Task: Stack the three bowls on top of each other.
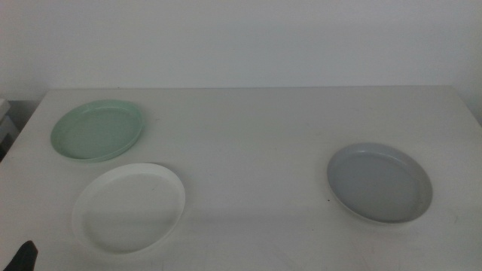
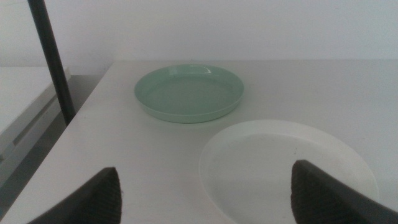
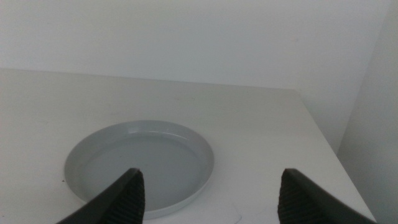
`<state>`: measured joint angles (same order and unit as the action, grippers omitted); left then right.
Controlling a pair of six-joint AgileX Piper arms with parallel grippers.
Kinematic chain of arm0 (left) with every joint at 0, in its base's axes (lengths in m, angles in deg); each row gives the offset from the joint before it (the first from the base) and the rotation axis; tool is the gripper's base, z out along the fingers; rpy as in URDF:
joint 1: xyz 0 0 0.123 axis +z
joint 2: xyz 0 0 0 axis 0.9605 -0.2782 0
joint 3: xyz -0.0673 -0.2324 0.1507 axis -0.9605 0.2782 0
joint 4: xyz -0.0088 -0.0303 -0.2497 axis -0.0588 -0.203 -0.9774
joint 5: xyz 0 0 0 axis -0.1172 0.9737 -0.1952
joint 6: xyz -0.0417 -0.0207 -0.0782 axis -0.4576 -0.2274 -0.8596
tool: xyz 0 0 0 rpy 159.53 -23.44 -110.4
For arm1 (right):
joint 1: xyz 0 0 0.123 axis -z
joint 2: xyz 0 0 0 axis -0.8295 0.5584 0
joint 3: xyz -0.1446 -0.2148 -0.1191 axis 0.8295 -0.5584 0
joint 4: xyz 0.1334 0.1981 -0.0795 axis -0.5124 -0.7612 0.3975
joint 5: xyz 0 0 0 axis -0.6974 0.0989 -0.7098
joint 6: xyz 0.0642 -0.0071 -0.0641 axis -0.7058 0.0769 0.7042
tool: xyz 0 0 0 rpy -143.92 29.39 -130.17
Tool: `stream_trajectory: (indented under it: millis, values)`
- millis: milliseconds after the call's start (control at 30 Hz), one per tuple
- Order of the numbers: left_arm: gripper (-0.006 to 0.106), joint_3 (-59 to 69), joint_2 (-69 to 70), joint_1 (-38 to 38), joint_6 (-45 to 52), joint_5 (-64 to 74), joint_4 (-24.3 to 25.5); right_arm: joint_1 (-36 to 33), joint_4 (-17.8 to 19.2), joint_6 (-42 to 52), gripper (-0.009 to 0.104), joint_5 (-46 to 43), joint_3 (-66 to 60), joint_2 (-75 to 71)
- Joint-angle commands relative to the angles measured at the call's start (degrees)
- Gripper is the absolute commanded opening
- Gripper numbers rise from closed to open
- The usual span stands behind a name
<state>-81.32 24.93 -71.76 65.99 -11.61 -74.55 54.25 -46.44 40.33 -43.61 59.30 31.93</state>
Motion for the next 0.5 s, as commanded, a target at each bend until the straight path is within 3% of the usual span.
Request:
stream_trajectory:
  millis: [0,200,467]
  values:
    - [0.104,-0.3,0.8,-0.4,-0.9,-3.9,0.0,0.4,0.4,0.3,0.054,-4.3,0.3,-1.5]
    - [0.104,-6.1,-4.8,-0.4,-2.2,-0.6,-0.1,0.4,0.4,0.3,0.054,-4.3,0.3,-1.5]
    - [0.104,-27.2,-22.3,-0.4,-2.0,16.8,0.1,0.4,0.4,0.3,0.054,-4.3,0.3,-1.5]
